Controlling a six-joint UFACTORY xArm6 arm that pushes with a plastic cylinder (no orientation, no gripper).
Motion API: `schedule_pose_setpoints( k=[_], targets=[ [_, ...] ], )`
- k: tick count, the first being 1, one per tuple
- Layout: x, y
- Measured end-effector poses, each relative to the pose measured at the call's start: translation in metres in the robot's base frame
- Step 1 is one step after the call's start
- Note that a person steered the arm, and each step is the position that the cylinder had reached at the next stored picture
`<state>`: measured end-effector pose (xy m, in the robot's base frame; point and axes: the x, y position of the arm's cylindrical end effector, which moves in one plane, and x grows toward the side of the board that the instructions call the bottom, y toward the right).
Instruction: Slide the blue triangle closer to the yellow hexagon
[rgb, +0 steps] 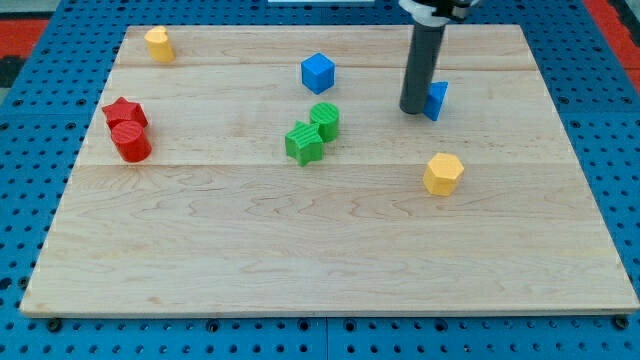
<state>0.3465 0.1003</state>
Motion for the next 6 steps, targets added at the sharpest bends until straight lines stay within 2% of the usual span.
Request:
schedule_pose_setpoints(
  k=[1,2,3,4,5,6],
  targets=[
    [-0.030,-0.002],
    [-0.007,0.044],
    [0.041,0.056],
    [0.068,0.056],
    [0.041,0.060],
    [0.069,0.080]
  ],
)
